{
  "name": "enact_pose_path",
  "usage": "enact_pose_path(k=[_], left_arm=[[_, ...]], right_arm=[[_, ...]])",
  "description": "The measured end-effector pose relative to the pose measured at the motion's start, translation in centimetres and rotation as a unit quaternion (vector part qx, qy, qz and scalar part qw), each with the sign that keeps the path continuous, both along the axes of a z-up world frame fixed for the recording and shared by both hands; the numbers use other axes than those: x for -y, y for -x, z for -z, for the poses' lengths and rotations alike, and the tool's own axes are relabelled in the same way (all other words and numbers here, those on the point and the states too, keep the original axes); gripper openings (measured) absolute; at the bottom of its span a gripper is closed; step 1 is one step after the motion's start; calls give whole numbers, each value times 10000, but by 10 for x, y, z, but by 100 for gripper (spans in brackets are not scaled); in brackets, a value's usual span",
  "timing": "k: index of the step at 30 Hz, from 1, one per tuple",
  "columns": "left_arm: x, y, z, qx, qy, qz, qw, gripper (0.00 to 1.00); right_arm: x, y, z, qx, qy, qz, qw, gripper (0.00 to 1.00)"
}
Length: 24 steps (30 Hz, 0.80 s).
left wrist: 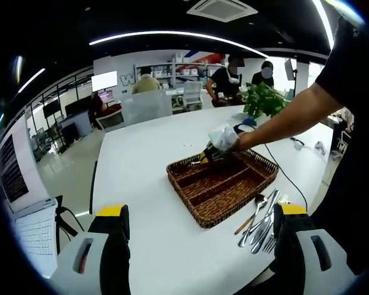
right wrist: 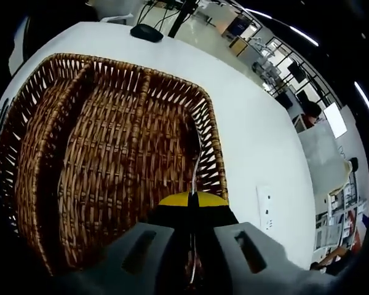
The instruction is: Arrange the knives, forks, and spoons in their matching storage slots by inserting each utensil handle-first until every utensil is classified and aligned in the correct compartment
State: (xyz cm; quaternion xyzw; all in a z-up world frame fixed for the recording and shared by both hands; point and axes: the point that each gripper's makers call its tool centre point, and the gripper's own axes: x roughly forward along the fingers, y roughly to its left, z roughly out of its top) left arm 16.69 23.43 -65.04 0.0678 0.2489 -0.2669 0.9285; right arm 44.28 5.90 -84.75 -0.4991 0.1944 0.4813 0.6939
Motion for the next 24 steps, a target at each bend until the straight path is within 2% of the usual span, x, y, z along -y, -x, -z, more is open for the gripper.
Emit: enact_pose_path(k=[4,6,8,11,14,19,24], left_arm=[[0,0,-1,7,1,6,10000,99],[-1,0,-1,4,13,-5,10000,99],[-2,0,0,-2,2,-15,10000,99],[-4,-1,1,-11,-41,-32,10000,99],[-4,-2,-1,15,-8,-32,10000,99],[-2,-5,-1,20,-35,28,10000,99],[1,-7,-3,63,-17,60,10000,99]], right_arm=[[2,-2,6,37,161,-61,9998,0],[2,-3,4,228,300,-150,9992,0],[1,0,8,179,342,-218,9990,0],[0,-1,6,306,319,-259,9987,0],[1,-3,6,197,231,-73,9995,0],[6,0,8,-28,253,-9,9997,1],[11,-1,4,-209,2,195,9996,9]])
